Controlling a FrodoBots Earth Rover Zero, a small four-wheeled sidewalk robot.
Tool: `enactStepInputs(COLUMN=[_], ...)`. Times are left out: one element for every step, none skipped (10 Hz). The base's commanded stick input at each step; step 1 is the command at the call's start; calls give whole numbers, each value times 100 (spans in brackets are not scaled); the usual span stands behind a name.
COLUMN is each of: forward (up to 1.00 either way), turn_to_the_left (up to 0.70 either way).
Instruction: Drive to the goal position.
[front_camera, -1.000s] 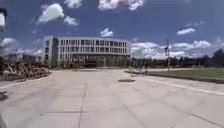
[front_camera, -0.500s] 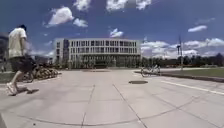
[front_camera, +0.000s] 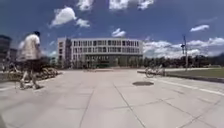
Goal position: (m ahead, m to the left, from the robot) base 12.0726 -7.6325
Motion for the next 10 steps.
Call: enactStepInputs(forward=[70,70,70,70,70,70,70,70,70,70], turn_to_the_left=[2,9,1,2,0,-35,-13,7,12,10])
